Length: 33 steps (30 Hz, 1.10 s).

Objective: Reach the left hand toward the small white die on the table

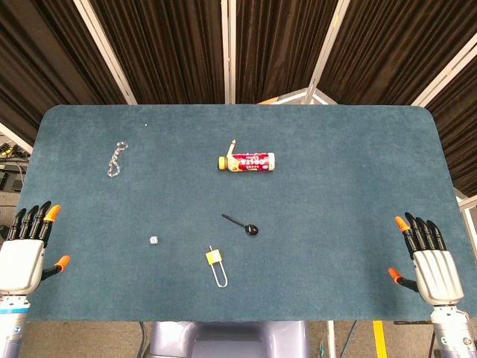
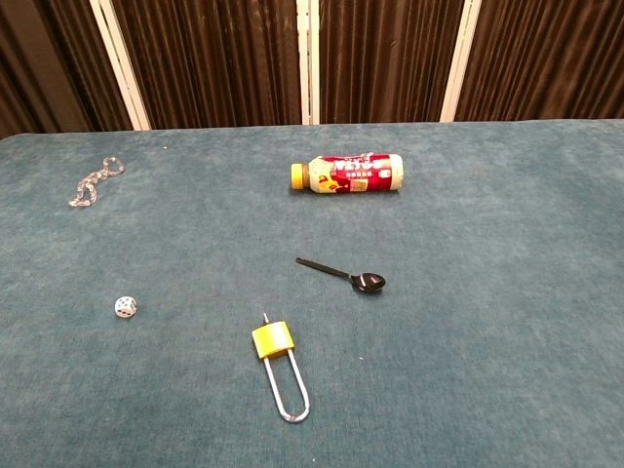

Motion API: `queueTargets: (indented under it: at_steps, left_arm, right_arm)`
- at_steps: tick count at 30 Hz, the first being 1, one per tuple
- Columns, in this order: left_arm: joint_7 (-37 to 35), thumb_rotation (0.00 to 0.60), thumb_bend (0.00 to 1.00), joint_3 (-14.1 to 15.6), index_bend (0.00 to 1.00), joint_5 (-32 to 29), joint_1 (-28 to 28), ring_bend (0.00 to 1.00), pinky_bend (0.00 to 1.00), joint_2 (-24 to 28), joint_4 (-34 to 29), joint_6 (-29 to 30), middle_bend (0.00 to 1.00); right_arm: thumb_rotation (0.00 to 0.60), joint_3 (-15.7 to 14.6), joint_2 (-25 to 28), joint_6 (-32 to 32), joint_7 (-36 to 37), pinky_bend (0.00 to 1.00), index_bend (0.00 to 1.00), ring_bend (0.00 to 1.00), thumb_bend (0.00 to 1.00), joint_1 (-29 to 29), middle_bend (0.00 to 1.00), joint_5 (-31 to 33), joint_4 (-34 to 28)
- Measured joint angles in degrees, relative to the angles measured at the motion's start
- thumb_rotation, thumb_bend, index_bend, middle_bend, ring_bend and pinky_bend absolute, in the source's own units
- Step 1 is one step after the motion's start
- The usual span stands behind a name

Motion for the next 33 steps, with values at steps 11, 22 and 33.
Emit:
queueTargets:
  at_steps: [11,22,33]
  left_arm:
    - [0.2,0.6,0.17,0.2,0.0,-0.1,0.0,0.0,0.0,-0.2,0.4,-0.2,0.0]
    - [-0.6,0.6,0.17,0.5,0.0,-2.0,-0.9,0.0,0.0,0.3,-2.3,-3.8,0.0]
    - [7.5,0.6,0.32,-3.0,0.29,-8.4,-4.7,0.0,0.0,-4.7,-7.5,-7.3,0.0]
  right_arm:
    - [0.6,-0.2,0.0,0.3,-0.2,0.0,0.0,0.0,0.06,-0.1,0.0,-0.4,-0.2]
    - [0.6,-0.1,0.3,0.4,0.1,0.0,0.0,0.0,0.06,-0.2,0.0,-0.1,-0.5]
    - [0.6,0.0,1.2,0.8,1.3,0.0,0.0,0.0,0.06,-0.4,0.0,-0.3,-1.3]
